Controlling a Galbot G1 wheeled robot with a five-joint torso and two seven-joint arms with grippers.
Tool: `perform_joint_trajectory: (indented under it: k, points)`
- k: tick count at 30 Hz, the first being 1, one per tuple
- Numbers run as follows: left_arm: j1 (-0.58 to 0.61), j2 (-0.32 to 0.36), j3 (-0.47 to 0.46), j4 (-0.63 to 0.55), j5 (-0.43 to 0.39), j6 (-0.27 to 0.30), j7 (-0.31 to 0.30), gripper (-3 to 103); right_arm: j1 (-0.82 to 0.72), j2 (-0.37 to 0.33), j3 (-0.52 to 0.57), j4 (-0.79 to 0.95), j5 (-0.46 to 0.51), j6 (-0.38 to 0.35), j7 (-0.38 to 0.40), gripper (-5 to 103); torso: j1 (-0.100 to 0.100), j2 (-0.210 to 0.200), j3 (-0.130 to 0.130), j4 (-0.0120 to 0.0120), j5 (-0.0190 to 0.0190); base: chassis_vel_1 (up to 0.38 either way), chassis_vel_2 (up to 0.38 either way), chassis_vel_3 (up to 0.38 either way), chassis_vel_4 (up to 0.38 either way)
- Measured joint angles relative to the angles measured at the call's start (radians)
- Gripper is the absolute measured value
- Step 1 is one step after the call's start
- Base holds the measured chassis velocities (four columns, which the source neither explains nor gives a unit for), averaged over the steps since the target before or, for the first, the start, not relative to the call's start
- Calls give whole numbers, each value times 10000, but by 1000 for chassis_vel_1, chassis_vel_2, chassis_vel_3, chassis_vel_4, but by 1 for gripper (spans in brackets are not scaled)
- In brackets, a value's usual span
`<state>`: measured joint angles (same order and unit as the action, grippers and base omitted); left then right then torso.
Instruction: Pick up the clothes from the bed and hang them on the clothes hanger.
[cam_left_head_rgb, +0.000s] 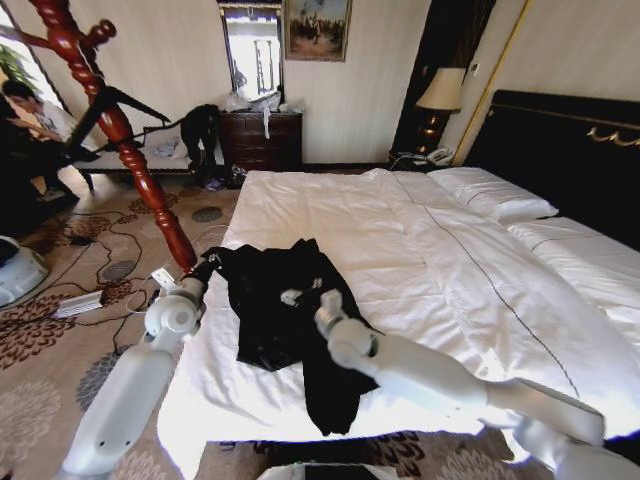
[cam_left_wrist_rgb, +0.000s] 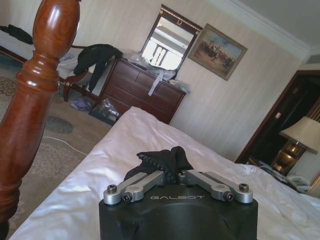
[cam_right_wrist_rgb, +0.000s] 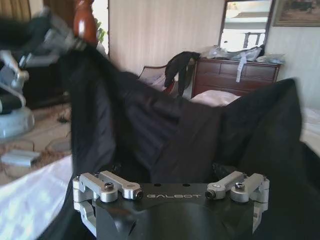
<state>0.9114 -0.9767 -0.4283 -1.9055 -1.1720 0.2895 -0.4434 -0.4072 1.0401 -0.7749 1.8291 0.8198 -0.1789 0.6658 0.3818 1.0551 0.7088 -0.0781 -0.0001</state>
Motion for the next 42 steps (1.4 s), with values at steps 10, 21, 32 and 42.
perform_joint_trajectory:
  k: [10,21,32,42]
  points:
    - [-182,67,-90,-383,-413,65,-78,0,299,2198,-1005,-819,372,-1845,2386,100,0,0,0,3,-3,0,0,0,0]
    - [-140,346,-140,-766,-716,103,-121,0,404,2734,-574,-1483,1224,-2614,3610,100,0,0,0,2,0,0,0,0,0]
    - [-121,531,-193,-623,-729,104,-127,0,75,2055,-385,-165,1524,-2260,3684,100,0,1,0,1,1,0,0,0,0]
    - [8,545,-204,-776,-729,105,-128,0,-60,2254,-217,-890,1376,-2279,3825,100,0,0,0,2,1,0,0,0,0]
